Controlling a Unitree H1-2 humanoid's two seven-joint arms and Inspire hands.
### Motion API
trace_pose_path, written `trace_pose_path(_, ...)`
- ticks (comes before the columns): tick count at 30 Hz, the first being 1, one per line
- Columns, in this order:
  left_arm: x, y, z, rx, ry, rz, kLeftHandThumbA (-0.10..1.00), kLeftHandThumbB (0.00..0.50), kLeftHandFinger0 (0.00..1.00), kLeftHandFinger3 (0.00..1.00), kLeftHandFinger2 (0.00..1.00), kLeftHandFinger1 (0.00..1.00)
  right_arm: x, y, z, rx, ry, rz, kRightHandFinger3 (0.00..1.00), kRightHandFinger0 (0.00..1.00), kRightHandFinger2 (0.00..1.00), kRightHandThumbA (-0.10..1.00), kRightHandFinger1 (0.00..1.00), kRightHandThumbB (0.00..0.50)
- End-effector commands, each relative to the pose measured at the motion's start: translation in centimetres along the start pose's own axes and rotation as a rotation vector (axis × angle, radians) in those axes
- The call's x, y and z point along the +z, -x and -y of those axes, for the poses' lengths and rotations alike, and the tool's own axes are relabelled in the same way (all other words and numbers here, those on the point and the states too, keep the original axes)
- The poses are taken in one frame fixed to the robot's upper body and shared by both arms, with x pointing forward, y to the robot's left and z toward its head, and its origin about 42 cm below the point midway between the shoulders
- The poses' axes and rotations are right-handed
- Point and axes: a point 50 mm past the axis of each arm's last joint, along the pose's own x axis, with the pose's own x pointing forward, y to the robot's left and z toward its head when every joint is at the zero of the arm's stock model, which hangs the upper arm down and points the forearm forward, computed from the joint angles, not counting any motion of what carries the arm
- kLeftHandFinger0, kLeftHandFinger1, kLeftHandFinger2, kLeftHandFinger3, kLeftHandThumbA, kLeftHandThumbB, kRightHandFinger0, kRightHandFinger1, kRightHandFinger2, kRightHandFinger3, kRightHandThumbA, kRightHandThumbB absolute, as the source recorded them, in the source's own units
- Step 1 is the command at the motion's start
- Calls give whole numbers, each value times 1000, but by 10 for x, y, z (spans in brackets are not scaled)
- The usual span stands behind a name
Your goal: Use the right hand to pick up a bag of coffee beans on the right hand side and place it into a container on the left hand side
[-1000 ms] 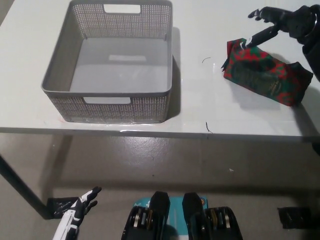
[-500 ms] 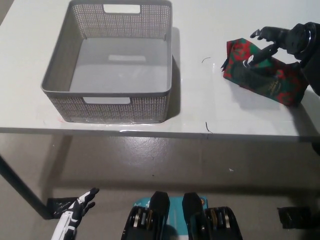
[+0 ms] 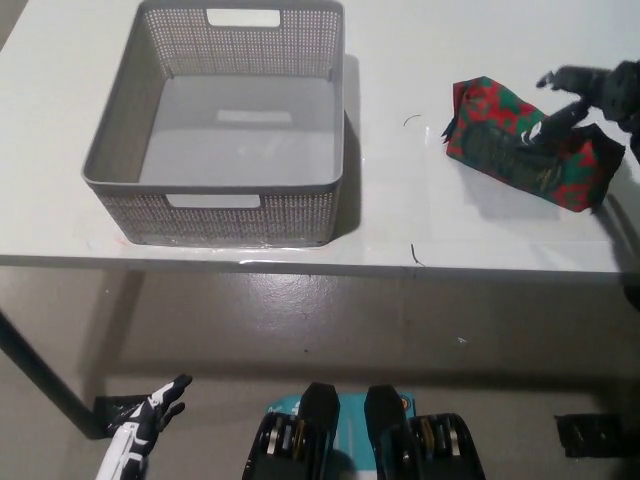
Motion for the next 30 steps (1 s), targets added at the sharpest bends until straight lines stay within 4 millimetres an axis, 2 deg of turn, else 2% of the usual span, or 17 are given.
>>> trace_pose_path(1,8,0,-8,-16,-8,52,1000,262,1000,1000,1000,1000,-15,6,15,-49,5,-5,1000,1000,1000,868,1000,500)
trace_pose_path(5,11,-3,-7,-22,-15,59,1000,258,1000,1000,1000,1000,-16,0,-2,-20,-23,-4,1000,1000,1000,870,1000,477)
trace_pose_path(7,11,-5,-6,-20,-18,61,1000,253,1000,1000,1000,1000,-18,-2,-9,-12,-19,-7,1000,1000,1000,912,1000,494)
trace_pose_path(10,12,-8,-7,-21,-16,64,1000,248,1000,1000,1000,1000,-13,-6,-19,6,-27,-2,1000,1000,1000,938,1000,485)
trace_pose_path(12,13,-9,-8,-23,-15,72,1000,243,1000,1000,1000,1000,-9,-8,-27,21,-40,6,1000,1000,1000,956,1000,500)
trace_pose_path(17,16,-11,-8,-32,-24,79,1000,242,1000,1000,1000,1000,-4,-13,-42,26,-87,29,1000,1000,1000,876,1000,500)
trace_pose_path(19,17,-12,-9,-27,-26,76,1000,237,1000,1000,1000,1000,0,-14,-46,29,-94,43,1000,1000,1000,857,1000,483)
trace_pose_path(23,19,-16,-10,-31,-26,86,1000,230,1000,1000,1000,1000,3,-14,-47,52,-149,69,1000,1000,1000,809,1000,500)
trace_pose_path(27,21,-19,-10,-32,-24,89,1000,230,1000,1000,1000,1000,8,-15,-50,85,-190,104,1000,1000,1000,742,1000,487)
trace_pose_path(30,22,-22,-10,-32,-33,95,1000,230,1000,1000,1000,1000,9,-15,-52,123,-206,88,1000,1000,1000,743,1000,498)
